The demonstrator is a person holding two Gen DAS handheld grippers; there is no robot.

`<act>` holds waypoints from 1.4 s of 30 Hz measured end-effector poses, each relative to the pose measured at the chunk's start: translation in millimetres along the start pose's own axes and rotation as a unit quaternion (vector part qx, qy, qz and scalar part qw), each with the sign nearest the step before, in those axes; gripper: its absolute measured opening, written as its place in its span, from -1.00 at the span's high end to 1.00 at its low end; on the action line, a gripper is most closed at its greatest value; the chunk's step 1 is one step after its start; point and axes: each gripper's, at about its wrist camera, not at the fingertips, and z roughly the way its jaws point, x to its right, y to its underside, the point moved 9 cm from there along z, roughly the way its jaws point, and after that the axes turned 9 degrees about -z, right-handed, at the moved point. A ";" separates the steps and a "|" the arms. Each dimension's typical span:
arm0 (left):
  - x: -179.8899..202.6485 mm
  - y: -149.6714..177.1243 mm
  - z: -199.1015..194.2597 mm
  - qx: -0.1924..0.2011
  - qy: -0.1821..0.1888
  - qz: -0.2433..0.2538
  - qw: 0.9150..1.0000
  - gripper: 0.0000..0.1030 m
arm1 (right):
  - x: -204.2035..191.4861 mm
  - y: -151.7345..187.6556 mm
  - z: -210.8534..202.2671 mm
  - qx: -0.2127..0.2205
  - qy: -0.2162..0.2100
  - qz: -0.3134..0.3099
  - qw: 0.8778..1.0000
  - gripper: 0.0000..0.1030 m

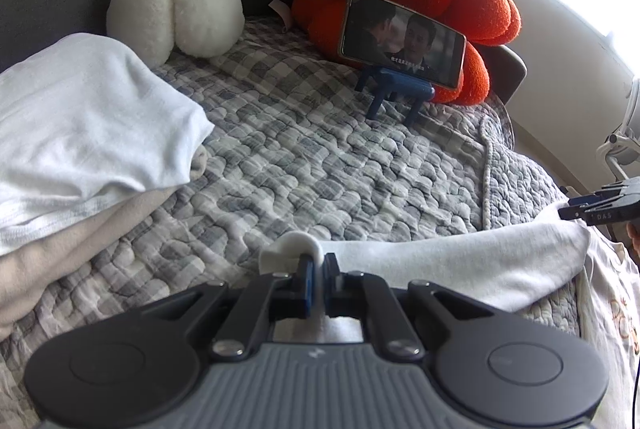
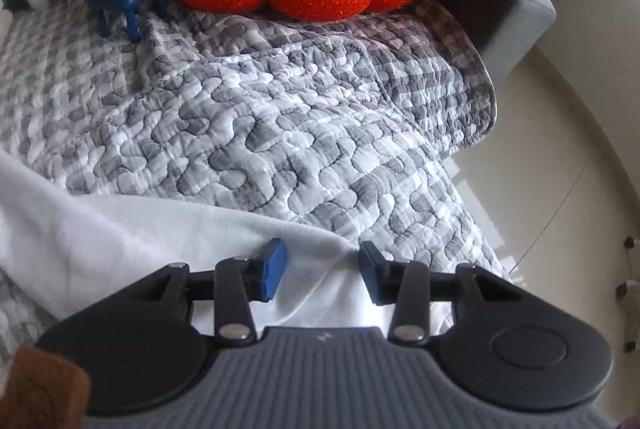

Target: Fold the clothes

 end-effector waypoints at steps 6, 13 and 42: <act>2.8 -23.5 -10.3 0.044 0.010 -0.008 0.999 0.93 | 8.1 -16.8 -21.9 0.051 0.070 0.007 0.996 0.89; 9.4 -60.9 -14.8 0.123 -0.019 0.024 0.992 0.93 | 15.3 -32.1 -22.9 0.103 0.118 0.042 0.987 0.90; 5.7 -80.4 39.0 0.139 -0.137 0.088 0.977 0.92 | 22.5 -37.0 -11.2 0.150 0.187 0.113 0.964 0.90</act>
